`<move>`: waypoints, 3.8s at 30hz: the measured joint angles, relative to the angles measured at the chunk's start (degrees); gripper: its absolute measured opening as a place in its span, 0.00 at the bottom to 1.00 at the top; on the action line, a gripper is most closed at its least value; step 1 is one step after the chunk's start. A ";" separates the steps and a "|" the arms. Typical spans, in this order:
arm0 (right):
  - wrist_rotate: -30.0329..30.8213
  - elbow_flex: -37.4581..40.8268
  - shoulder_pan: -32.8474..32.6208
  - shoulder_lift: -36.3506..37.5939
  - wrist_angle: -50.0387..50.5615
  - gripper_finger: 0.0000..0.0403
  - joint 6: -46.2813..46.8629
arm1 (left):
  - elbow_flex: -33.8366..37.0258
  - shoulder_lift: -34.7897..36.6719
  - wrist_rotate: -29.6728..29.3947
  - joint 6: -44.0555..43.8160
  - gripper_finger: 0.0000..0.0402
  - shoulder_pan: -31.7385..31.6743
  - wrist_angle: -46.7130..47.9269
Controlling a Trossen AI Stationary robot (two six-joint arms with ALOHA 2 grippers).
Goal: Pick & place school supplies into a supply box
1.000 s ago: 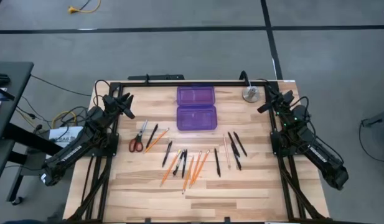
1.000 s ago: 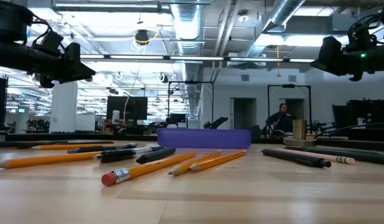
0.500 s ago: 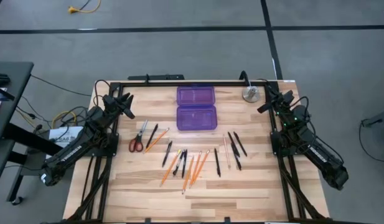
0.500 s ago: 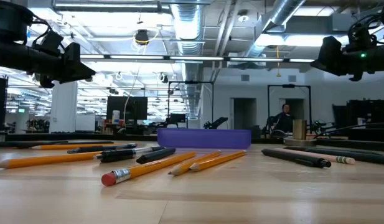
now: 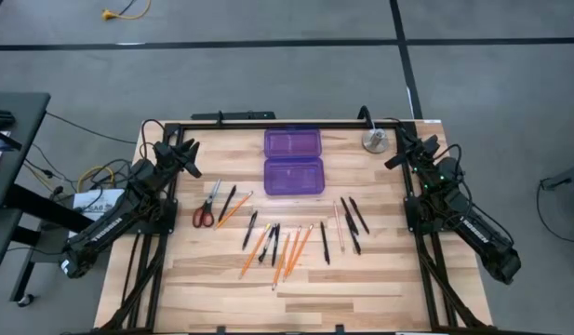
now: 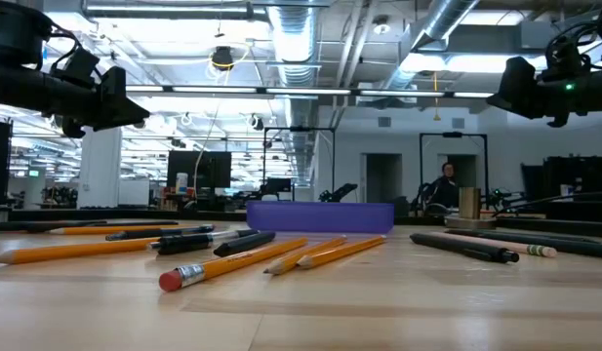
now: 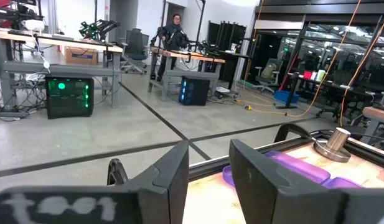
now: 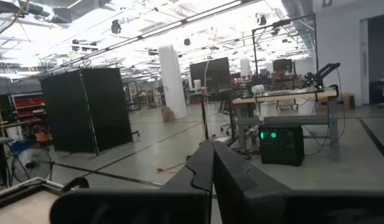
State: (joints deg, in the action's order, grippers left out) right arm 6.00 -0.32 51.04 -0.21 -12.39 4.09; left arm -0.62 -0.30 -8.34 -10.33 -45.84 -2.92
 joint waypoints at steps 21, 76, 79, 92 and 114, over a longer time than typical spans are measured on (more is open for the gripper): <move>0.00 0.02 0.00 0.00 0.01 0.00 0.01 | 0.01 0.01 0.00 0.01 0.26 0.01 0.00; -13.16 -0.70 -0.04 -0.20 -5.83 0.00 18.18 | -0.34 0.02 47.38 -20.39 0.26 13.73 -4.80; -19.18 -0.71 -0.04 -0.20 -7.37 0.00 18.13 | -0.36 0.02 44.59 -17.72 0.26 17.17 -5.60; -27.84 -13.17 -11.08 -13.66 3.31 0.00 15.41 | -4.34 -1.80 32.88 -15.62 0.26 19.65 -1.71; 14.95 -46.92 -47.15 -54.47 47.96 0.00 17.75 | -13.34 -27.06 29.77 7.81 0.26 34.27 5.61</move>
State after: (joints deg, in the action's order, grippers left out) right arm 20.95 -47.24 3.89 -54.68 35.57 21.84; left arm -13.96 -27.36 21.43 -2.52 -11.57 2.70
